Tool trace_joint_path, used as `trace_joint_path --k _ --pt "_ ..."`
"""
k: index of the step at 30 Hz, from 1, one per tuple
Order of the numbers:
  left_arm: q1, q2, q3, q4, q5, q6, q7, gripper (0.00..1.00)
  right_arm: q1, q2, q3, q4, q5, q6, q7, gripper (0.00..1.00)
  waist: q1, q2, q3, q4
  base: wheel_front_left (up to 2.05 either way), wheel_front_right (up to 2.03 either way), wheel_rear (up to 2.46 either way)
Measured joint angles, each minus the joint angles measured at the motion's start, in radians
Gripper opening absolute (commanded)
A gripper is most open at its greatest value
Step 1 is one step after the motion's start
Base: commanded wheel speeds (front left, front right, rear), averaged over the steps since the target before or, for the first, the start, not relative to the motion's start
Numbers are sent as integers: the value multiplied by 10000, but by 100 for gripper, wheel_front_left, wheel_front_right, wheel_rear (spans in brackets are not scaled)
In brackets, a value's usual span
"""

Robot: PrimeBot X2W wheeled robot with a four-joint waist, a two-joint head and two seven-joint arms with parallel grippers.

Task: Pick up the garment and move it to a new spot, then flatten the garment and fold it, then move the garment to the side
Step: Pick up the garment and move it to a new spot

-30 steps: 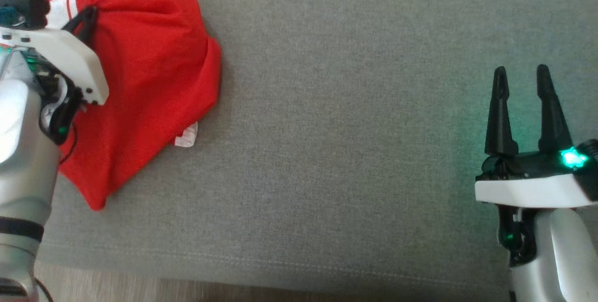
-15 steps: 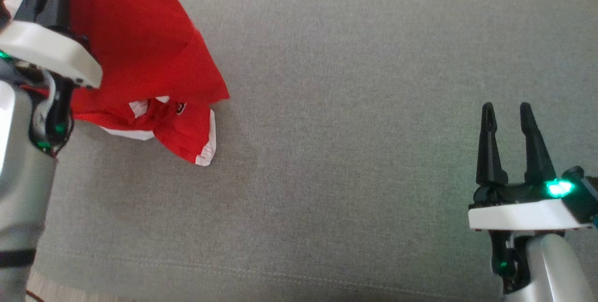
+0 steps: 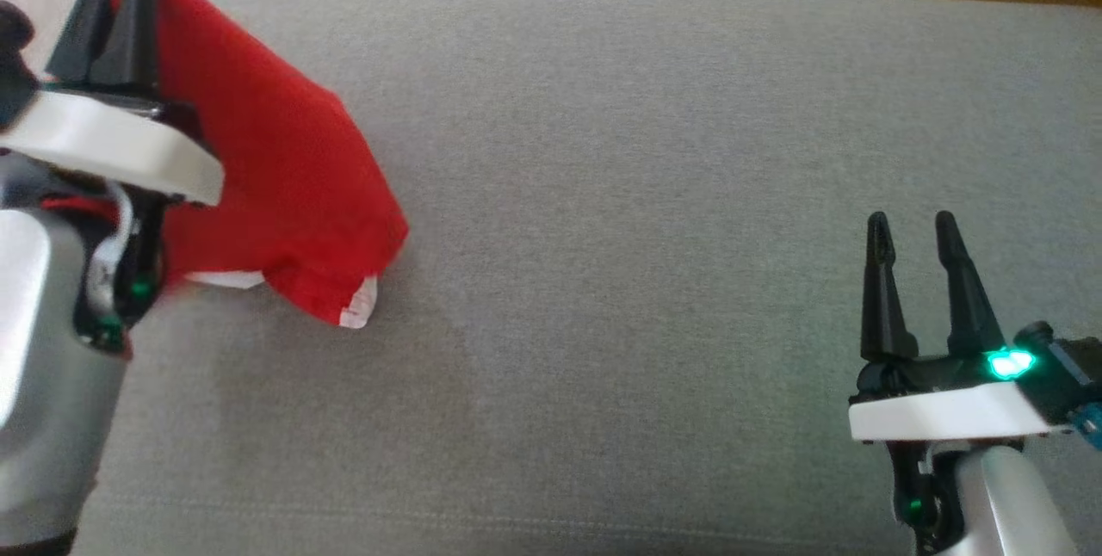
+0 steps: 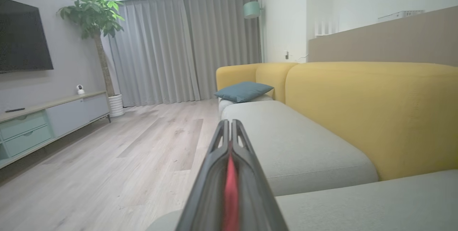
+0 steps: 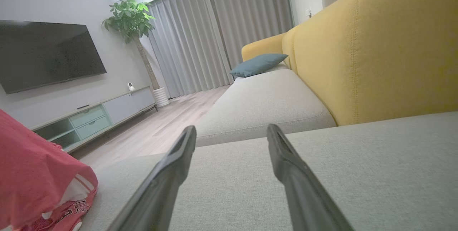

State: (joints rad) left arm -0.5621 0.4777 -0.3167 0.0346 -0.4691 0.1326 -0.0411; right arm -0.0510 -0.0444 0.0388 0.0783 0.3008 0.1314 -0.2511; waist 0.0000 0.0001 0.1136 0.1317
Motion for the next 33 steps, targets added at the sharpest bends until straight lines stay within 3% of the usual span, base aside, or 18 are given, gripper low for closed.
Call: trace_joint_path --k 3,7,9,19,20,21,22,28,33 --pt "-31 -178 -309 -265 15 10 161 0 -5 0 86 -4 2 0 0 100 0 0 -4 -223 0 0 0" --pt "-356 -932 -736 -268 -119 82 451 0 -54 2 186 -44 56 0 0 100 0 0 43 -639 0 0 0" --pt "-692 -1216 -1112 -90 -58 81 591 0 -135 2 186 -48 669 0 0 100 0 0 96 -907 0 0 0" --pt "-1934 -2709 -2290 2305 105 -92 849 0 -1015 0 573 -702 1239 0 0 100 0 0 661 -2742 0 0 0" --pt "-2080 -2805 -2332 2667 192 -77 844 13 -1079 -4 585 -777 1310 0 0 100 0 0 744 -2961 0 0 0" --pt "-2252 -2930 -2405 3010 291 -59 817 88 -1108 -4 579 -838 1415 0 0 100 0 0 826 -3172 0 0 0" --pt "-2436 -3030 -2476 3356 326 -48 771 100 -1139 -4 585 -867 1546 0 0 100 0 0 909 -3385 0 0 0" --pt "-3236 -4009 -2627 4861 351 -105 -242 100 -1241 -4 662 -913 1837 0 0 100 0 0 1390 -4415 0 0 0" --pt "-3336 -4259 -2842 5630 228 -318 -1035 100 -1233 -4 583 -894 1772 0 -2 100 0 0 1585 -4526 0 0 0"
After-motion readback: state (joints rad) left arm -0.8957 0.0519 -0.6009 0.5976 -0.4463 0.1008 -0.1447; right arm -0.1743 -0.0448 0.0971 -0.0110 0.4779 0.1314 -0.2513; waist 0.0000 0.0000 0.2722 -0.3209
